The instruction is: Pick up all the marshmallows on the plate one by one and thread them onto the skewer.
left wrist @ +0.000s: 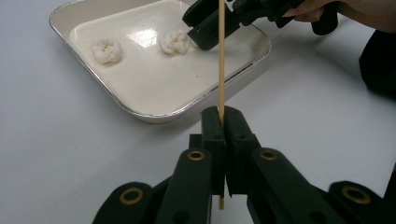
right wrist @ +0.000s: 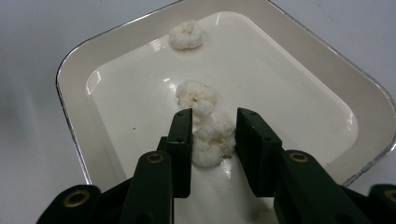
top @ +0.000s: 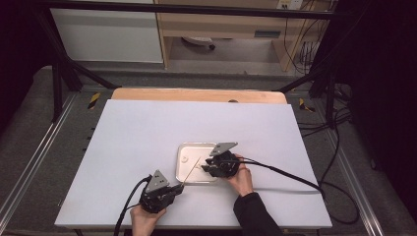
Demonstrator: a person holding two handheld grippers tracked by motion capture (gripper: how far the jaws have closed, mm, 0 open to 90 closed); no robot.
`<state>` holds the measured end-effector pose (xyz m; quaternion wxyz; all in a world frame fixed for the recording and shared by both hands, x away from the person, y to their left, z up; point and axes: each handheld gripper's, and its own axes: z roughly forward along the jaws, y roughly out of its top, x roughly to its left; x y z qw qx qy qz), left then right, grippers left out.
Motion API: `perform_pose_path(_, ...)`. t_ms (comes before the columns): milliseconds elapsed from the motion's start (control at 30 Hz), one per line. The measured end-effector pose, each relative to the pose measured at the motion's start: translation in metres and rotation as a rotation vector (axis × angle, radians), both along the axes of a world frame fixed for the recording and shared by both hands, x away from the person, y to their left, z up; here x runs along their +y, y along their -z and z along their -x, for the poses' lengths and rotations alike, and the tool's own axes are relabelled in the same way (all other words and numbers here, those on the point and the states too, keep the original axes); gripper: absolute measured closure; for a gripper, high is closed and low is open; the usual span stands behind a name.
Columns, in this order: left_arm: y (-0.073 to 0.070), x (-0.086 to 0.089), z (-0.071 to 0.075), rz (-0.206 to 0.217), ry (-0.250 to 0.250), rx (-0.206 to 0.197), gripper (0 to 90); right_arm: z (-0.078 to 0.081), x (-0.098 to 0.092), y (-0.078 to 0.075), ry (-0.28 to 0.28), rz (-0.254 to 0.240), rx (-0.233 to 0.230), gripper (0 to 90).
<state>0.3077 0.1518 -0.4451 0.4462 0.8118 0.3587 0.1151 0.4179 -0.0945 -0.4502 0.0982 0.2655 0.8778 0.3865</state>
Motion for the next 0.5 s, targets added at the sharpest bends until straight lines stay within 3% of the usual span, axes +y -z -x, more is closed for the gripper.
perform_pose_path(233,0.0,0.0,0.0,0.001,-0.001,-0.004,88.0,-0.001,-0.002,-0.006,0.004,-0.031,0.033,70.3)
perform_pose_path(500,-0.001,-0.001,0.001,0.007,0.001,-0.015,88.0,0.0,-0.01,-0.023,0.008,-0.099,0.071,71.5)
